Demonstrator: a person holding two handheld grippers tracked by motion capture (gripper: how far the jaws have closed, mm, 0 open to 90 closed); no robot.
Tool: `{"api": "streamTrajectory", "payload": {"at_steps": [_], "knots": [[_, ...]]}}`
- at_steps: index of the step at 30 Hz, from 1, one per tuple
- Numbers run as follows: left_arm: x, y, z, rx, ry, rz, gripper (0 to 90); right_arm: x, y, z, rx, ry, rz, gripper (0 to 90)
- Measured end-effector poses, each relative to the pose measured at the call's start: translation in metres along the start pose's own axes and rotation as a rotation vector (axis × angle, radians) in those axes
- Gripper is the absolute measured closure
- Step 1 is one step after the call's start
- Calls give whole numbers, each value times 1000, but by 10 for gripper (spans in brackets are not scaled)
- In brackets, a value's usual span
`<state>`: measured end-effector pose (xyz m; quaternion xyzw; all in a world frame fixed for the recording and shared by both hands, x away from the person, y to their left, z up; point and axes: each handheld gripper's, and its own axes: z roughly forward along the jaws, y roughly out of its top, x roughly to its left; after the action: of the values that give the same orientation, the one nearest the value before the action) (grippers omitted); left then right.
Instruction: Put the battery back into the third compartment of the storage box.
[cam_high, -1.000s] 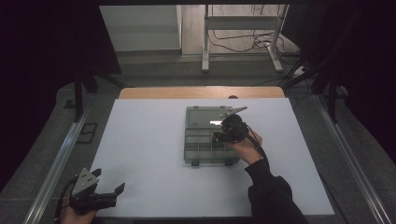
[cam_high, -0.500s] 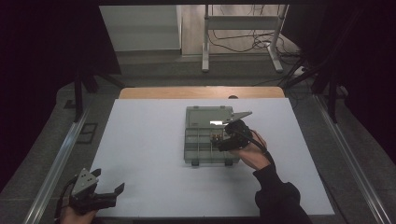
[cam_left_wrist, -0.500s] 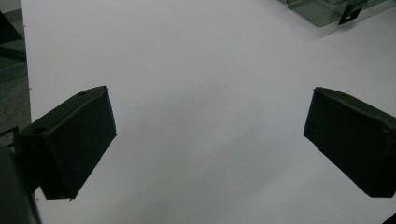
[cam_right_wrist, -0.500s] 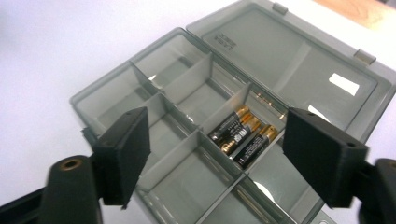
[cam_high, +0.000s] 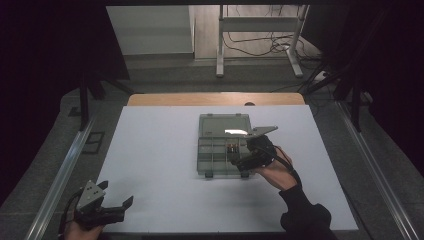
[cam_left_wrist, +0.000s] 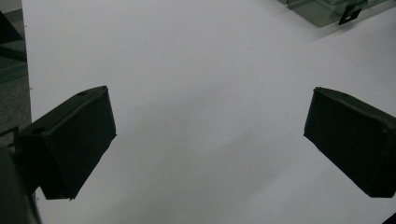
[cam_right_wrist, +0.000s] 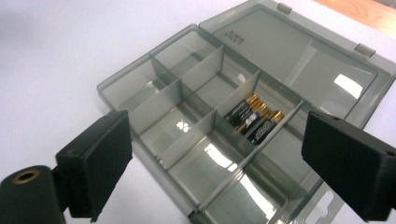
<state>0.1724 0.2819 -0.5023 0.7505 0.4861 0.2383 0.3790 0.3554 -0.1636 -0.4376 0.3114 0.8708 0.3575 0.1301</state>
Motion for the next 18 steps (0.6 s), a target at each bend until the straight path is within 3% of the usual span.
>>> {"api": "streamTrajectory", "payload": {"at_steps": [18], "knots": [[0, 0, 0, -2, 0, -1, 24, 17, -29, -19, -1, -26, -27, 10]]}}
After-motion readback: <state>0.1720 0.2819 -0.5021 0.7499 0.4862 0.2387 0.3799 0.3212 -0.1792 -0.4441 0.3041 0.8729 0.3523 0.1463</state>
